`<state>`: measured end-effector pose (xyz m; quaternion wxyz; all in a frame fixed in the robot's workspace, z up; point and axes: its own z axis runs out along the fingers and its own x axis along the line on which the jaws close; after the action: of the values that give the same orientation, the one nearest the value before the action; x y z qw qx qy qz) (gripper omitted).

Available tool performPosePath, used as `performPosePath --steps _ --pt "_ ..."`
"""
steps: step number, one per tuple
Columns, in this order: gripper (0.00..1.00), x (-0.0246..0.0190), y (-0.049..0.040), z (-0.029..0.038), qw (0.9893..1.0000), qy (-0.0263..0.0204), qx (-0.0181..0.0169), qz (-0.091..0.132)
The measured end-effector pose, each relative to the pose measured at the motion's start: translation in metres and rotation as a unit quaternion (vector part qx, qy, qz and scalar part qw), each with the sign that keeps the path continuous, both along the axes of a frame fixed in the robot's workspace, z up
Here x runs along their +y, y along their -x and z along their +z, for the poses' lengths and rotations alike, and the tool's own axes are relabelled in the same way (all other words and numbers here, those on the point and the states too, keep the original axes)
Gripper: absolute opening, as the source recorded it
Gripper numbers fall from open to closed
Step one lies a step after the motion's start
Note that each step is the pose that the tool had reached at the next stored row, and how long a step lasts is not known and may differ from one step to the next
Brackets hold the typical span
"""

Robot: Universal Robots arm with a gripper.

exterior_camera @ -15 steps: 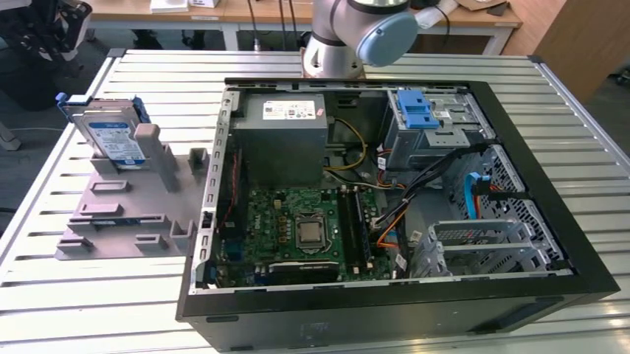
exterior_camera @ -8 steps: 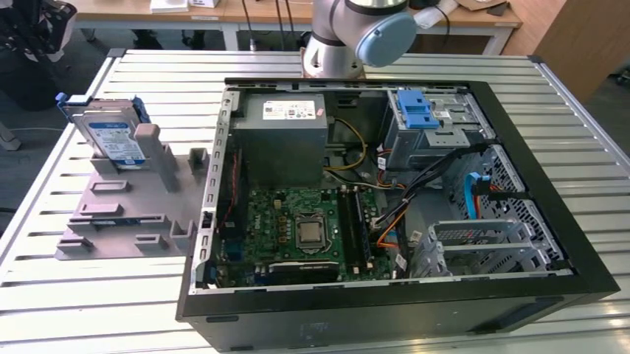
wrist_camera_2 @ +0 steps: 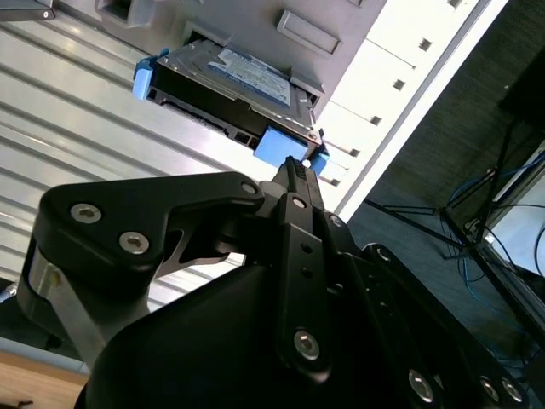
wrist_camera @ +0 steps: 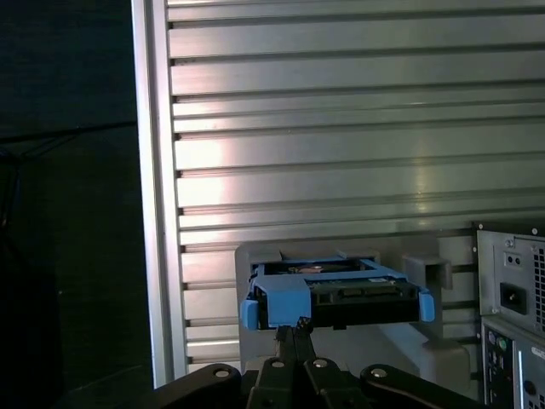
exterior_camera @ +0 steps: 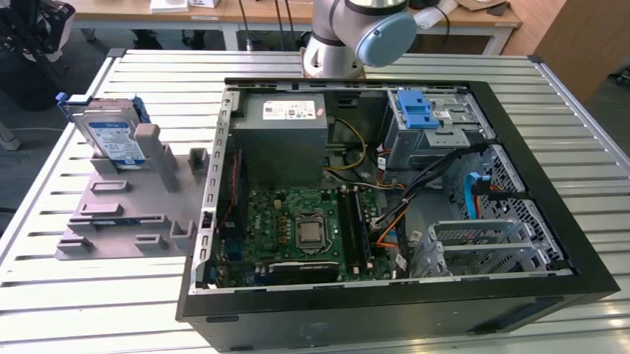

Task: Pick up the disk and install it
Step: 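Pick up the disk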

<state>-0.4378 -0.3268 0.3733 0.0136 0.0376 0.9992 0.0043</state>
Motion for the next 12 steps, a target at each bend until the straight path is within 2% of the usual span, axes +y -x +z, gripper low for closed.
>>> performPosePath --steps 12 --pt "0.11 0.0 0.0002 0.0 1.0 0.0 0.0 0.005"
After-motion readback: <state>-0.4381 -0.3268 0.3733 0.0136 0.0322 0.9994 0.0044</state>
